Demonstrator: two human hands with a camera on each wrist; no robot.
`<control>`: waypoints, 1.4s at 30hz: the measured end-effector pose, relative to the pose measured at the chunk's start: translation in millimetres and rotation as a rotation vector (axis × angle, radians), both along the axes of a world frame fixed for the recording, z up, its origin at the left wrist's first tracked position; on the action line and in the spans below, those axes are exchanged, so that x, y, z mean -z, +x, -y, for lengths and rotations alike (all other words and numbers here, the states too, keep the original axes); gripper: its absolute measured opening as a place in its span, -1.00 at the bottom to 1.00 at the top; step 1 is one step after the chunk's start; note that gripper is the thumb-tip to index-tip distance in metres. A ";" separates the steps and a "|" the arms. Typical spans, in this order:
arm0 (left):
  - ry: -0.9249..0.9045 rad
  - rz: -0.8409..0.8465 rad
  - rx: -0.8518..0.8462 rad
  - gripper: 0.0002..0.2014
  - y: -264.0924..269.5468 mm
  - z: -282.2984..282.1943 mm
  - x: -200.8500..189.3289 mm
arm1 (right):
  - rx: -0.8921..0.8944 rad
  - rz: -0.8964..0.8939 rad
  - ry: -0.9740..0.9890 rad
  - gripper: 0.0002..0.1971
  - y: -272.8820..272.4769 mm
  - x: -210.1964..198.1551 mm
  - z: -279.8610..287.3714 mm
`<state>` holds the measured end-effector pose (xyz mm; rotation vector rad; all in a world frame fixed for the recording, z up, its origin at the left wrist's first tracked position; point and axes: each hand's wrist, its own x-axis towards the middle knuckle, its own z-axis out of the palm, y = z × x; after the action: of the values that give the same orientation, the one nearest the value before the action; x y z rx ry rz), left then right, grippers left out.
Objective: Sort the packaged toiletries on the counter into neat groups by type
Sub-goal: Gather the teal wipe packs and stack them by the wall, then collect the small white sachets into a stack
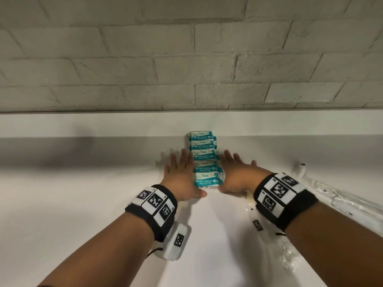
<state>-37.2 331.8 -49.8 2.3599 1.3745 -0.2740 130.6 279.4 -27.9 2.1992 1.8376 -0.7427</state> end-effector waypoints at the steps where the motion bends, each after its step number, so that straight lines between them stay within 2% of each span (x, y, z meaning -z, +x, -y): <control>1: 0.047 0.000 0.062 0.13 3.1 1.7 -3.0 | -0.032 -0.026 0.027 -0.08 0.1 -4.8 -6.6; 3: 0.117 -0.004 0.164 -0.05 10.5 4.2 -7.2 | -0.097 -0.033 0.067 -0.21 0.8 -10.8 -22.7; 6: 0.156 -0.035 0.215 -0.24 17.2 4.1 -8.9 | -0.148 0.021 0.000 -0.29 -1.9 -16.7 -37.6; 10: 0.162 -0.083 0.208 -0.26 20.3 1.5 -11.3 | -0.120 0.092 -0.043 -0.32 -6.9 -15.9 -43.6; 14: 0.204 -0.134 0.223 -0.26 17.7 5.3 -14.2 | -0.136 -0.021 0.020 -0.40 1.6 -29.5 -24.9; 17: 0.228 -0.096 0.209 -0.19 10.1 15.7 -17.7 | -0.072 -0.115 0.103 -0.37 33.0 -44.8 5.2; 21: 0.245 0.008 0.252 -0.23 15.8 46.8 -27.1 | 0.089 -0.190 0.166 -0.58 97.8 -57.7 68.7; 24: 0.159 0.030 0.345 -0.30 31.9 79.6 -38.7 | 0.198 -0.209 0.175 -0.73 130.8 -62.4 127.2; 28: 0.049 0.041 0.448 -0.34 56.8 135.5 -45.2 | 0.138 -0.129 0.047 -0.84 137.1 -51.8 207.4; 32: 0.006 0.094 0.527 -0.42 72.0 189.5 -41.4 | 0.015 -0.172 0.077 -0.68 124.6 -39.5 276.5; 35: -0.059 0.106 0.599 -0.42 74.2 226.8 -43.6 | -0.141 -0.100 0.068 -0.53 121.0 -32.5 319.4; 39: -0.136 -0.071 0.679 -0.42 64.4 261.3 -41.7 | -0.303 0.069 0.017 -0.56 130.0 -15.7 352.6; 42: -0.052 -0.156 0.689 -0.49 69.6 281.7 -23.5 | -0.296 0.090 0.023 -0.61 148.1 -0.6 350.2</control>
<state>32.4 50.1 -26.3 2.7327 0.5464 -0.6807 278.7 -70.8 -27.4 1.8779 2.0704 -0.5569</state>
